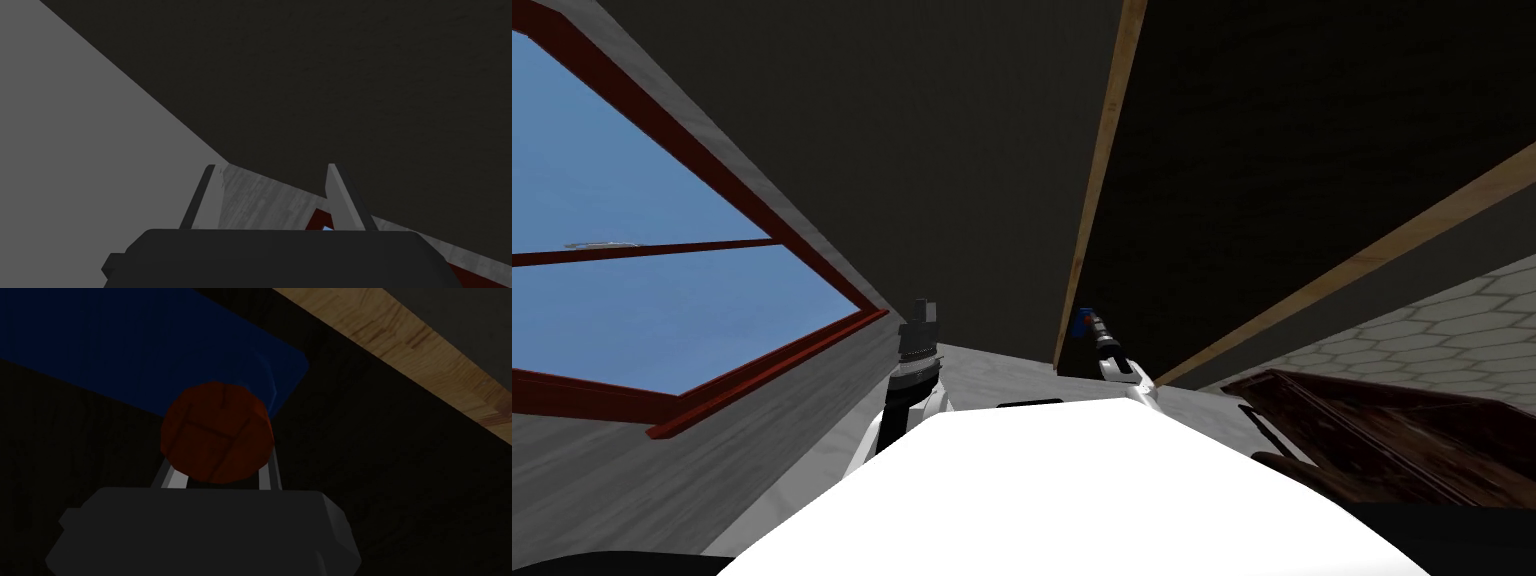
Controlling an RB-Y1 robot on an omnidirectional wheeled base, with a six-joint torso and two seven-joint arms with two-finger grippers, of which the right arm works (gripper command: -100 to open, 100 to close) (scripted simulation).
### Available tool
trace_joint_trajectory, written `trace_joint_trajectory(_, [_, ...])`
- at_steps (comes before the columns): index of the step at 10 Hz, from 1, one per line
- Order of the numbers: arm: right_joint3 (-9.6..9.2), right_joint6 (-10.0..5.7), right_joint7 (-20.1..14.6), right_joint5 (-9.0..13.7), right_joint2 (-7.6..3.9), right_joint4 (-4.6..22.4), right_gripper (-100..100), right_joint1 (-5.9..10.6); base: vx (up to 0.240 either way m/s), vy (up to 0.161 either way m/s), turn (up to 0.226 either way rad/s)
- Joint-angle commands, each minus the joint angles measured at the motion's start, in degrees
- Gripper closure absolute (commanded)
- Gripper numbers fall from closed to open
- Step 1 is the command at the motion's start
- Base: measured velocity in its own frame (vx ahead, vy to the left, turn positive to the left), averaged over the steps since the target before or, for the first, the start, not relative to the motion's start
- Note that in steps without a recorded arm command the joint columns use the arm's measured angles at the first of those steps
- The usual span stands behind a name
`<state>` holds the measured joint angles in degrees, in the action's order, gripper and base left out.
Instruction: Pull the door open
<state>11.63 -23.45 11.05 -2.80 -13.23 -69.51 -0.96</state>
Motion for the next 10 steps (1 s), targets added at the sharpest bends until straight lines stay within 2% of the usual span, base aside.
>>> trace_joint_trajectory(1, [-0.81, -0.06, -2.26, 1.11, 0.35, -0.42, 100, -0.02, -0.047, -0.031, 0.055])
trace_joint_trajectory(2, [-1.18, -0.04, -4.28, 3.07, 0.14, -0.83, 100, -0.45, -0.040, -0.018, 0.078])
trace_joint_trajectory(3, [-1.18, -0.04, -4.63, 3.07, 0.14, -0.83, 100, -0.45, -0.035, -0.020, 0.045])
trace_joint_trajectory(4, [-1.54, -0.03, -6.84, 5.05, -0.07, -1.24, 100, -0.88, -0.042, -0.027, 0.085])
trace_joint_trajectory(5, [-1.54, -0.03, -7.00, 5.05, -0.07, -1.24, 100, -0.88, -0.032, -0.022, 0.040])
trace_joint_trajectory(7, [-2.29, 0.00, -10.90, 9.05, -0.51, -2.08, 100, -1.75, -0.046, -0.028, 0.107])
trace_joint_trajectory(8, [-2.29, 0.00, -11.75, 9.09, -0.51, -2.08, 100, -1.75, -0.047, -0.036, 0.044])
trace_joint_trajectory(9, [-2.66, 0.02, -13.75, 11.12, -0.72, -2.50, 100, -2.19, -0.043, -0.019, 0.079])
trace_joint_trajectory(10, [-2.66, 0.02, -14.13, 11.12, -0.72, -2.50, 100, -2.19, -0.031, -0.014, 0.036])
